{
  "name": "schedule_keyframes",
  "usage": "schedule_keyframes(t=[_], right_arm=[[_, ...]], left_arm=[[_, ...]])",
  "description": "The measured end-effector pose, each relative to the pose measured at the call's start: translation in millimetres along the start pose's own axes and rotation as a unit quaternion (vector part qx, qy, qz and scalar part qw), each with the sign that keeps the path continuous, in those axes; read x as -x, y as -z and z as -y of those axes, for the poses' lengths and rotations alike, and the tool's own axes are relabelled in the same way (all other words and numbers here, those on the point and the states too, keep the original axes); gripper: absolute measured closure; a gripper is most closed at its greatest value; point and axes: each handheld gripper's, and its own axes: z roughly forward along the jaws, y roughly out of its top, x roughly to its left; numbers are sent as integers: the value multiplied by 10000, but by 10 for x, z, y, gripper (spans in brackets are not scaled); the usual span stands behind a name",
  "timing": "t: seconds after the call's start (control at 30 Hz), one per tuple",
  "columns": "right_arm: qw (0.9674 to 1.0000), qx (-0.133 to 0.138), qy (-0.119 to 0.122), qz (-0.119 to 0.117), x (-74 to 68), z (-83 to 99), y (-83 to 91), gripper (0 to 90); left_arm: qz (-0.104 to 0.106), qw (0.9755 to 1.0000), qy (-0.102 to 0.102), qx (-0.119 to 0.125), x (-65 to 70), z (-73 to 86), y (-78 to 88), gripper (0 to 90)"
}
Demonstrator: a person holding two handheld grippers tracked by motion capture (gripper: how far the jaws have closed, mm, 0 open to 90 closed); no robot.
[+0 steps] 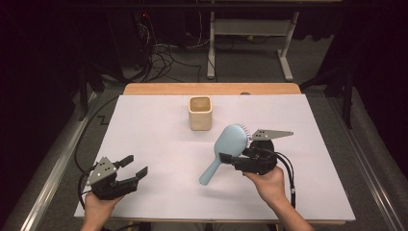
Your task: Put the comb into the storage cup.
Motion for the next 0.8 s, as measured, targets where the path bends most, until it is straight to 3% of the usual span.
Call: schedule_keyframes(t=[0.23,0.8], right_arm=[[9999,-46,43,149,46,-63,51,558],[9992,-59,100,373,114,-200,113,556]], left_arm=[[-188,9998,60,-12,-25,80,9,324],[-260,9991,338,-51,-83,199,-5,326]])
